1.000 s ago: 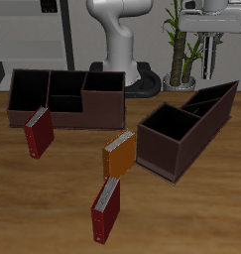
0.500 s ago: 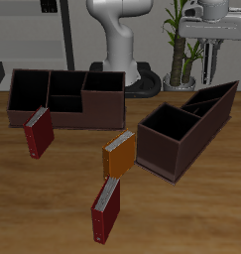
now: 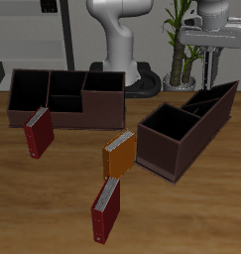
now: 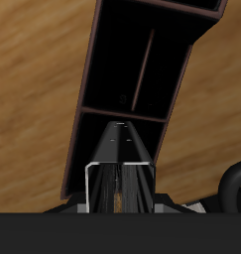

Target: Place the striped book into the left desk caddy's left compartment

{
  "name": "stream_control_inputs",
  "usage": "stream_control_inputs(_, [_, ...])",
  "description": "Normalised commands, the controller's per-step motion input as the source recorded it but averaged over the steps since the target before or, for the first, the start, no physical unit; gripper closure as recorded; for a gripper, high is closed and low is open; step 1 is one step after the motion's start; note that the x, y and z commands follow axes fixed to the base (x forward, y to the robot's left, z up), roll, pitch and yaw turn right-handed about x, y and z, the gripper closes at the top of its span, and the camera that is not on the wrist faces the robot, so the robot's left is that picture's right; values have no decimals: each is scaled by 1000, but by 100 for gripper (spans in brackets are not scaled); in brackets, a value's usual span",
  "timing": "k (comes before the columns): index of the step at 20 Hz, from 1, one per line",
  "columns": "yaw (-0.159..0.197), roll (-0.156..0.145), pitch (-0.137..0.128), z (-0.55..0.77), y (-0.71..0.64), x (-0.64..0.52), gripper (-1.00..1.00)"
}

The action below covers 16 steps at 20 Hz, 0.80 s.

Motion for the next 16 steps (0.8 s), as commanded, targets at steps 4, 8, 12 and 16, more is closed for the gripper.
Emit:
stream_control_inputs(4, [-4,0,11,-54,-17,26,100])
stream_control_inputs(8, [-10,3,23,-69,-8,15,100])
stream_control_inputs(12, [-19,9,55,-171,5,108,100])
stream_control_inputs(16, [-3,-1,26,-146,11,78,100])
